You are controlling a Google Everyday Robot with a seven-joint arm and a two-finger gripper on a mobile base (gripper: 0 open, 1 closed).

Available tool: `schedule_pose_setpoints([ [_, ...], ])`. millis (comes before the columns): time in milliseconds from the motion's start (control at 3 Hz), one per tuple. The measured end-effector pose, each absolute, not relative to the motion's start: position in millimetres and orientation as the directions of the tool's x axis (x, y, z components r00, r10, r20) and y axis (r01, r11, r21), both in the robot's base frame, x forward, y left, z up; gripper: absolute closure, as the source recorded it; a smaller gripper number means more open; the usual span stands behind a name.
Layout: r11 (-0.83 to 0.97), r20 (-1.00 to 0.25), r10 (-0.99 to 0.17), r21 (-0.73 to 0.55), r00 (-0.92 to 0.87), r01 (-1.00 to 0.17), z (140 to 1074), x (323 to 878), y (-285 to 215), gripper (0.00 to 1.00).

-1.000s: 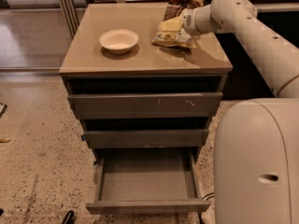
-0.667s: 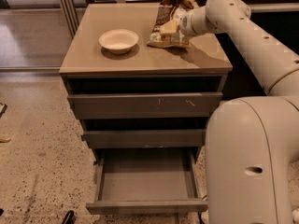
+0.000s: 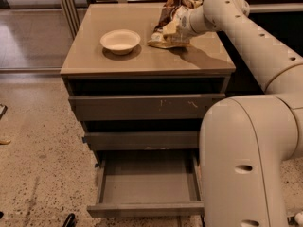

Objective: Place brown chip bag into bottom drawer

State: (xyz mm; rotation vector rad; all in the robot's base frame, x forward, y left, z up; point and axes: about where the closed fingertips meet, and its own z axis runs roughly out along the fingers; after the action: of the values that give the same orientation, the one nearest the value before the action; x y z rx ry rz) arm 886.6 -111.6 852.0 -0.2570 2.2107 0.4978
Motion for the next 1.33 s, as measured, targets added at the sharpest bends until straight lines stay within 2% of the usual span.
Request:
schedule_pose_setpoints([
  [333, 0.917, -0.78, 0.0, 0.25, -0.626, -0.312, 858.4, 880.9, -125.7, 1.0],
  [667, 0.927, -0.81, 0.017, 0.233, -0.586, -0.294, 879.0, 857.6, -147.5, 1.0],
  [1333, 0.913, -0.895, -0.001, 0.181, -0.445, -0.365, 938.8, 750.8, -174.0, 1.0],
])
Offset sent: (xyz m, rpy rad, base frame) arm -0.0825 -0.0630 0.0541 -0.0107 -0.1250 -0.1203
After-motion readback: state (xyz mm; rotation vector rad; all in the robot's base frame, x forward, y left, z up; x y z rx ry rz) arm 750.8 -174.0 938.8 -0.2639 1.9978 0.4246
